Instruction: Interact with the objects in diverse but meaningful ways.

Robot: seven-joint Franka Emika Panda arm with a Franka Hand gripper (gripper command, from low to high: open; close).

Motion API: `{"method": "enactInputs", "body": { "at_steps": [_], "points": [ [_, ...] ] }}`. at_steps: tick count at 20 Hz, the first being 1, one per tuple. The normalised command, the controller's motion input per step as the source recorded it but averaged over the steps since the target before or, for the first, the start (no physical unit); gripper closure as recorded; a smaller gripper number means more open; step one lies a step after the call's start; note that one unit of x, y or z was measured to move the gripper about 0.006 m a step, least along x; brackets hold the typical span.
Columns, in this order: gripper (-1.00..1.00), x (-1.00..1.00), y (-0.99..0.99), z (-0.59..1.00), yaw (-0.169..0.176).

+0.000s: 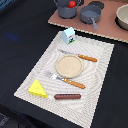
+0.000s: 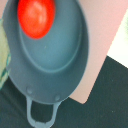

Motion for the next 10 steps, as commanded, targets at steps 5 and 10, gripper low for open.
{"method": "enactInputs", "body": {
  "at_steps": [5,10],
  "points": [
    [-1.0,0.76,-0.65,-0.03,-0.079],
    [-1.0,0.62,-0.58,-0.11,-0.13]
  ]
}}
